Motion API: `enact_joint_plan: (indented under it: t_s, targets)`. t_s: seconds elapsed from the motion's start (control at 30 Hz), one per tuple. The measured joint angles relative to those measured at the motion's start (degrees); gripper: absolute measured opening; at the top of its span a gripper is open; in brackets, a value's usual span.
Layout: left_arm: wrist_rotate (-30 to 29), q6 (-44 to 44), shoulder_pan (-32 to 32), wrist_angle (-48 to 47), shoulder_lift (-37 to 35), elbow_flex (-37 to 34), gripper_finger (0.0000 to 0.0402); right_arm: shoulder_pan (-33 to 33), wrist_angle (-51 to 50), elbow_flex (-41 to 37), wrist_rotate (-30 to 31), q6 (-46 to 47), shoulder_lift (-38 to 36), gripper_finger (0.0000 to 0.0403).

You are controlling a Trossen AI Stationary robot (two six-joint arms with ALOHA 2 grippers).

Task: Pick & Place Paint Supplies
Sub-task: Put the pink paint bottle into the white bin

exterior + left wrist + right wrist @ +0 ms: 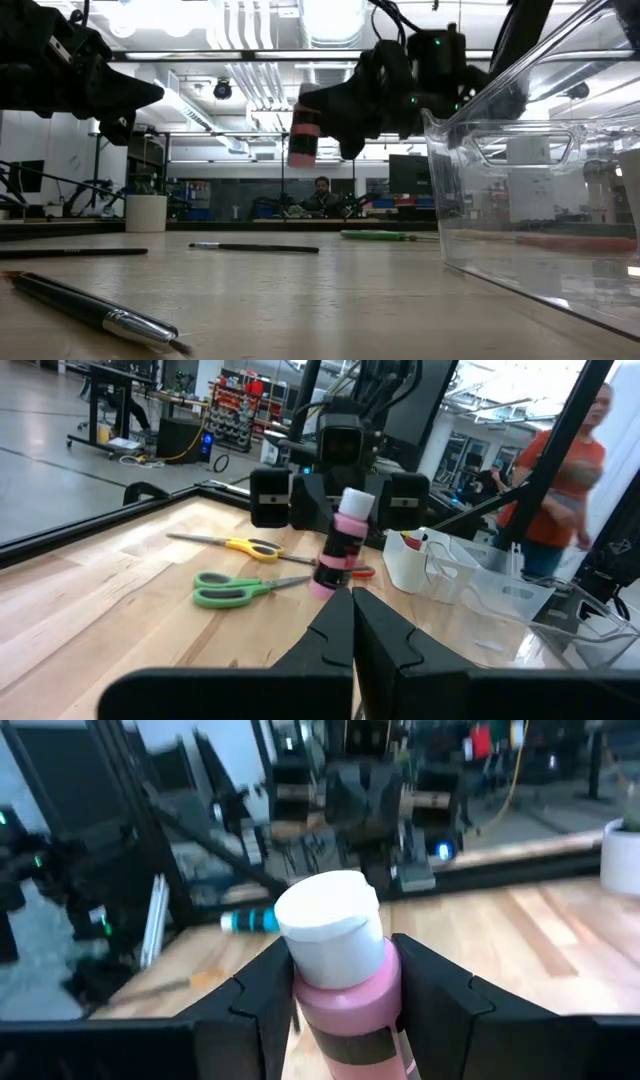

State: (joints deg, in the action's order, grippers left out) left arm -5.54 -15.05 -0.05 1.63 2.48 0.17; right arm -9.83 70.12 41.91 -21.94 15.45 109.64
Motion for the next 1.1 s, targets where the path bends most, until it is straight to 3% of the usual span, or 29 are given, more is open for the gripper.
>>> enact_joint_plan:
  t_s: [0.13,0.3,0.6,1.1]
  targets:
    - [0.0,0.0,0.0,0.0,0.2,0.0,0.0000,-0.6,9.6,0.0,0.9,1.4,5.2,0.0144]
    - [0.0,0.0,0.0,0.0,0.3,0.0,0.0000,-0.7,12.5,0.0,1.4,2.3,10.2,0.0144]
    - [0.0,0.0,0.0,0.0,0.3,0.0,0.0000,-0.7,13.0,0.0,2.6,4.8,14.3,0.0144]
    - [0.0,0.0,0.0,0.0,0.3,0.0,0.0000,-0.7,6.7,0.0,4.1,4.0,14.2,0.0144]
